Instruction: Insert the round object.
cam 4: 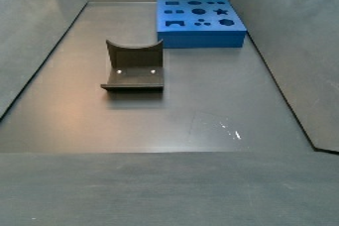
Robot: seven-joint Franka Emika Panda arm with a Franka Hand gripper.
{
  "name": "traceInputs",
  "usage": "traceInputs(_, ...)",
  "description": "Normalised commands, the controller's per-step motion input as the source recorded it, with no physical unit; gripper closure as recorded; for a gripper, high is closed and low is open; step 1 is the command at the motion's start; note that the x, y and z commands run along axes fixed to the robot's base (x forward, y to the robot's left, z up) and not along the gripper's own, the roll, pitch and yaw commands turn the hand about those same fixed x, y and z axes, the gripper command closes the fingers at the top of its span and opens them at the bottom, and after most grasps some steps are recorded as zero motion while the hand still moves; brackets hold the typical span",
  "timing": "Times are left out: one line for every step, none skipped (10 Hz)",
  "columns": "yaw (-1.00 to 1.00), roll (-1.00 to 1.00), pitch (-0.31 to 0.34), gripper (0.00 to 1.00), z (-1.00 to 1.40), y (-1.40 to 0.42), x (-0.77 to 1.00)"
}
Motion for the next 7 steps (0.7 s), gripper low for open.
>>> traceInputs(-0.13, 0.12, -0.001, 1.0, -1.0, 0.0, 0.04)
traceInputs(-0.13, 0.12, -0.003, 1.0, -1.0, 0.0, 0.04)
traceInputs(-0.13, 0.12, 0.0, 1.0, -1.0, 0.0, 0.04)
traceInputs(-0.07, 0.07, -0.123, 1.0, -0.95, 0.0, -0.11)
traceInputs(0.0, -0.1, -0.051, 1.0, -0.32, 0.01, -0.18)
traceInputs(0.0, -0.01, 0.0, 1.0, 0.0, 0.0, 0.0)
traceInputs(0.0, 0.0, 0.0, 1.0, -0.05, 0.0, 0.0)
